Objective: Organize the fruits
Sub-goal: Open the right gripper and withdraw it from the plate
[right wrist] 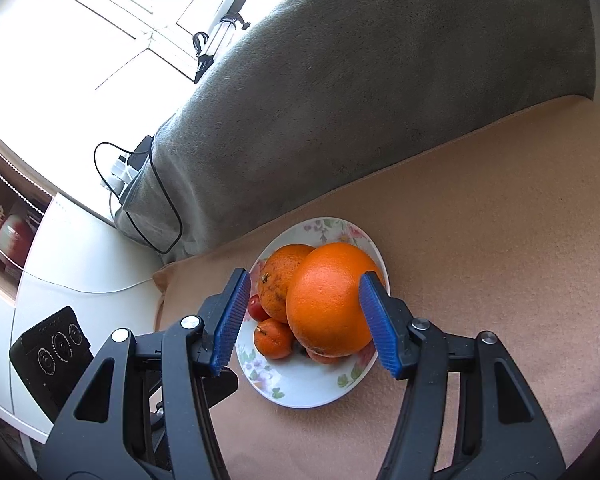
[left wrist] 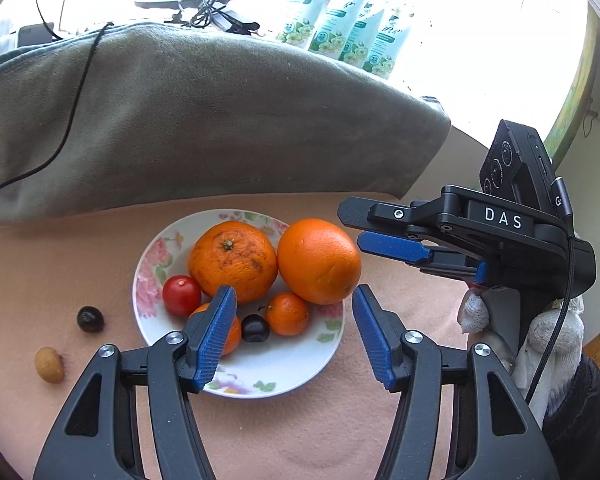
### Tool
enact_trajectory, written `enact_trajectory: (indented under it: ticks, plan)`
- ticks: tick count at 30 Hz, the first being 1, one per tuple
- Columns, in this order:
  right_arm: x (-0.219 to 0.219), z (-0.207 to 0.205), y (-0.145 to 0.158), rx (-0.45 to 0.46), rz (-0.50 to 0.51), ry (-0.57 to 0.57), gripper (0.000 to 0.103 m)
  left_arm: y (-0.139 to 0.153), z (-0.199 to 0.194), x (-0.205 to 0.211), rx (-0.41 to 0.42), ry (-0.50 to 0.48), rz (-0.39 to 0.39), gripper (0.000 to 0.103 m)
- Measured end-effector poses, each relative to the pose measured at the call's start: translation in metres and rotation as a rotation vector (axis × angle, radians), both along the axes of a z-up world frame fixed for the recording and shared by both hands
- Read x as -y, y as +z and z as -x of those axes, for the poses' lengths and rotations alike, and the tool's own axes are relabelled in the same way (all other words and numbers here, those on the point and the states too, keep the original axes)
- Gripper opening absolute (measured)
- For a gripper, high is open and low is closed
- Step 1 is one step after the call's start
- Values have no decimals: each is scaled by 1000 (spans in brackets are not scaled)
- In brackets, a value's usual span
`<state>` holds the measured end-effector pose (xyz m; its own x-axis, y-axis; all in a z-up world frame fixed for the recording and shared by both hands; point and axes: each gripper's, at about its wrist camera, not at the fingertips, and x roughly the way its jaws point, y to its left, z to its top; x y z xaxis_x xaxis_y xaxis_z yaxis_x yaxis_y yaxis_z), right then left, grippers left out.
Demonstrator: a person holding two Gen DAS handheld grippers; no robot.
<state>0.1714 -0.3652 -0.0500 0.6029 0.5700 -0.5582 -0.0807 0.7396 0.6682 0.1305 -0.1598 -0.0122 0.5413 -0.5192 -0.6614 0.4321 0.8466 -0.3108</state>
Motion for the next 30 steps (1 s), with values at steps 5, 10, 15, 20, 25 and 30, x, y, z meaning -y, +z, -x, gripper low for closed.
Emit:
enact_trajectory:
  ticks: [5,10,15,20,25,30]
  plan:
    - [-5,13,2,17,17,-6,62,2,11,-8,13,17,-2,62]
    - [-11,30,6,65,86,-5,69,2,22,-18,23,29,3,64]
    - [-26,52,17,139,176,25,70,2,38,-33,52,45,-7,64]
    - [-46,72,24,197,248,63,75,1,59,-61,68,81,3,64]
    - [-63,84,23,231,265,97,75,-4,75,-93,66,155,-6,64]
    - [-77,94,21,252,267,126,75,-14,91,-122,49,223,-26,64]
